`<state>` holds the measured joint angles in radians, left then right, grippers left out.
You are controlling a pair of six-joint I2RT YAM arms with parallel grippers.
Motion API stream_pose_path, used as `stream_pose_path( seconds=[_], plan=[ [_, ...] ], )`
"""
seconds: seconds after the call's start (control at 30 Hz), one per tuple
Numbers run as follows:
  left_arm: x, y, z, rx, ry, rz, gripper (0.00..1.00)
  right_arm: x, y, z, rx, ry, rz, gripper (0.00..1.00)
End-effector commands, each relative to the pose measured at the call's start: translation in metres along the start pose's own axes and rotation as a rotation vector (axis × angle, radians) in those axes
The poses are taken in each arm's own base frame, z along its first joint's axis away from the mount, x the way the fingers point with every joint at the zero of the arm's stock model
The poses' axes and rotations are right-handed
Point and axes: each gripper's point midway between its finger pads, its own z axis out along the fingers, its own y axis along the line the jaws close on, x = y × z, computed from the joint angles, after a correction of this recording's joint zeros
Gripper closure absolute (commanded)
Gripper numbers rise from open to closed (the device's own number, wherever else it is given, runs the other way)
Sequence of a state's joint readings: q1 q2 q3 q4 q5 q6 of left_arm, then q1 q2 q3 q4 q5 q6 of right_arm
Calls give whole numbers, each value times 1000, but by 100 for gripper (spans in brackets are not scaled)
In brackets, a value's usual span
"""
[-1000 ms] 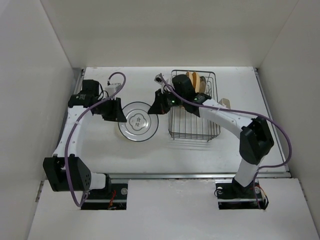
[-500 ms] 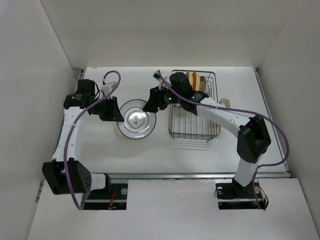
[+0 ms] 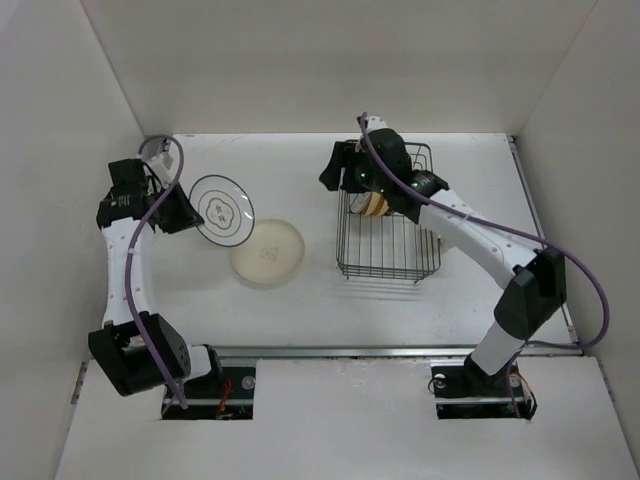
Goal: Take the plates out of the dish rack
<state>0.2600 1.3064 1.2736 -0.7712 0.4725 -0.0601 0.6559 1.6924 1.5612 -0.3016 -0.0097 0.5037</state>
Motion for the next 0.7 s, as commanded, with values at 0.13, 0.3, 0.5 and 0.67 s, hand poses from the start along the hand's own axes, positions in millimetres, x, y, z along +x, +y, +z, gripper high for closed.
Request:
stream_pose_path(
  seconds=[0.13,0.3,0.5,0.67],
  plan=[
    [-29,74,11,-126,-146,-308,100,-66,-81,-67,363,-239,121,32],
    [-9,117,23,-219,-71,-423,100,-63,-134,-81,491,-260,187,40],
    [12,142,26,-311,-25,-481,100,-51,-186,-78,673,-225,192,44],
    [34,161,39,-350,87,-545,100,-50,-211,-70,745,-223,209,45]
  ],
)
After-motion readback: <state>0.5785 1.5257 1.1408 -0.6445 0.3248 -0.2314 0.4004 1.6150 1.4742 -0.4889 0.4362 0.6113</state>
